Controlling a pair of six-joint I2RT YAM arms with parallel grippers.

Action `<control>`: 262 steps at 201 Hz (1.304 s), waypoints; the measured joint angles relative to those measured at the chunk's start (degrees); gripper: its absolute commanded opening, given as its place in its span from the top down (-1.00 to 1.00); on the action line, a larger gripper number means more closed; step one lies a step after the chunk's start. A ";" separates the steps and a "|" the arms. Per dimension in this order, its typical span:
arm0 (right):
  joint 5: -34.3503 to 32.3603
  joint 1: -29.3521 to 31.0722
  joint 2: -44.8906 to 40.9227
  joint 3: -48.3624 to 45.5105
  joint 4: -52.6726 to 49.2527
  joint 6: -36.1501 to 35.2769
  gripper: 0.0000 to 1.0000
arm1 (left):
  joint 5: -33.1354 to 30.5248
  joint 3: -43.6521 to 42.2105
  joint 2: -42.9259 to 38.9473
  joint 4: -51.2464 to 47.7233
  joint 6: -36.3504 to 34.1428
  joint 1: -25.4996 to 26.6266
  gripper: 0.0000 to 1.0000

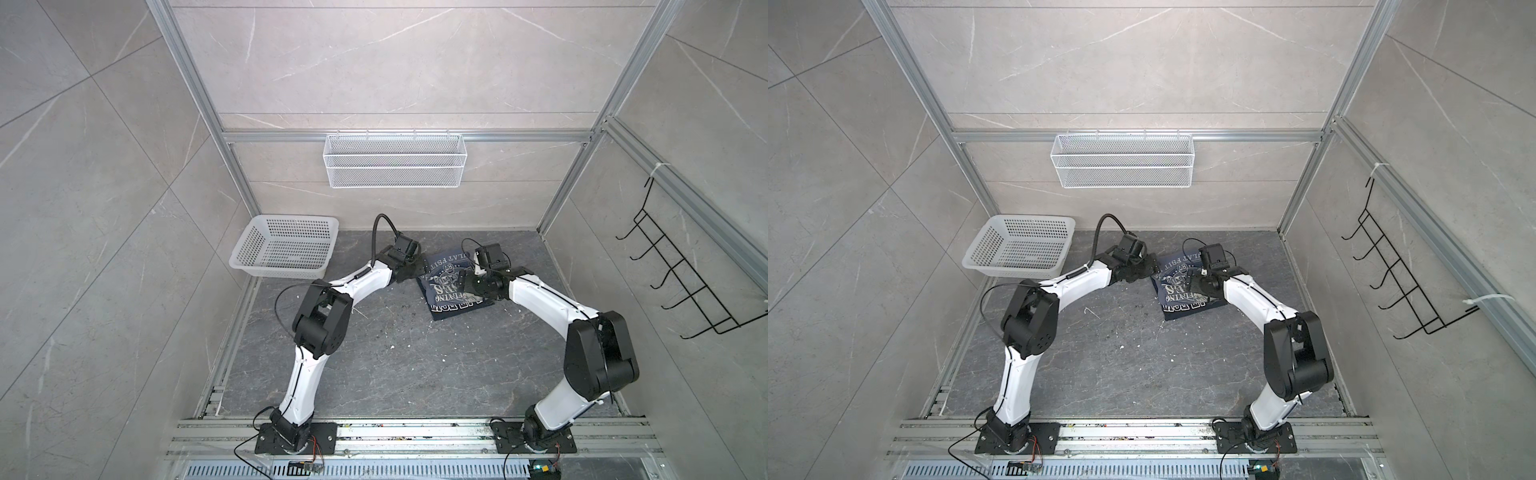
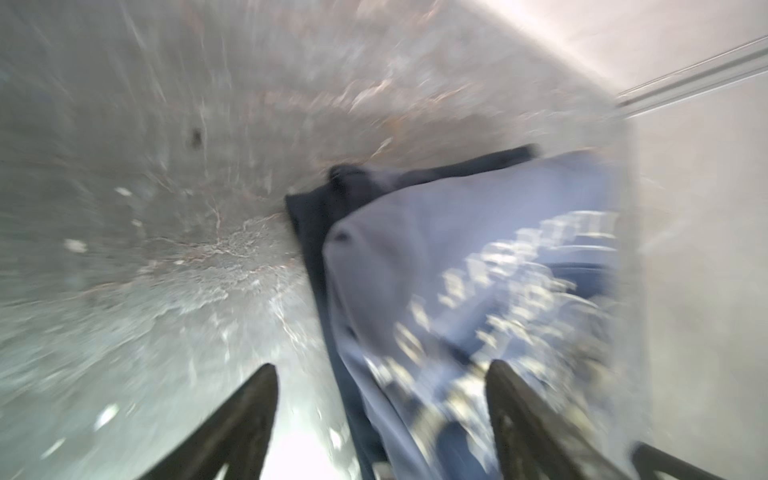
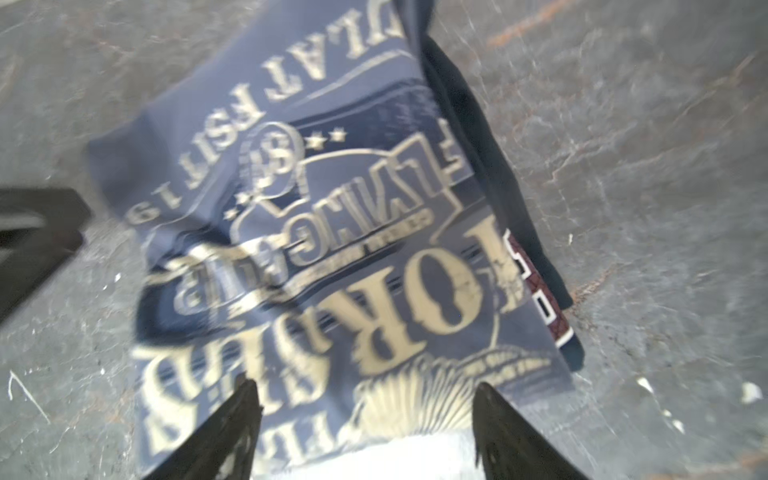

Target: Fold and stack the tank tops

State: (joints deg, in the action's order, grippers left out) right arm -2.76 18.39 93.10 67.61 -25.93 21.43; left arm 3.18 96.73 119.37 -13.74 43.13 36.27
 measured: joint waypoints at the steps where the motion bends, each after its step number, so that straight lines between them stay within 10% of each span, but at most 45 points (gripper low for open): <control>1: -0.15 0.15 -0.11 0.00 -0.04 -0.11 -0.69 | 0.04 -0.22 -0.28 0.11 0.00 0.00 -0.74; 70: -4.72 15.52 -5.77 -3.10 -2.29 -2.86 -0.73 | -8.98 -32.52 -34.12 2.03 -6.60 -3.58 -0.99; 126: -3.34 24.74 11.15 7.48 -2.62 -0.46 -0.72 | -16.90 -54.45 -55.69 0.28 -8.24 -11.65 -0.99; 185: -1.60 22.10 28.81 20.17 -3.21 1.68 -0.70 | -23.37 -61.26 -68.17 0.04 -10.47 -14.21 -0.99; 262: -1.07 9.22 30.88 23.28 -3.43 2.34 -0.69 | -26.75 -63.19 -68.54 0.09 -11.76 -14.84 -0.99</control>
State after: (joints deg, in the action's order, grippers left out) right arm -3.84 27.62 123.98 90.89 -29.36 23.77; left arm -23.57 33.54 50.83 -13.65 31.38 21.43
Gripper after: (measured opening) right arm 0.844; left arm 0.996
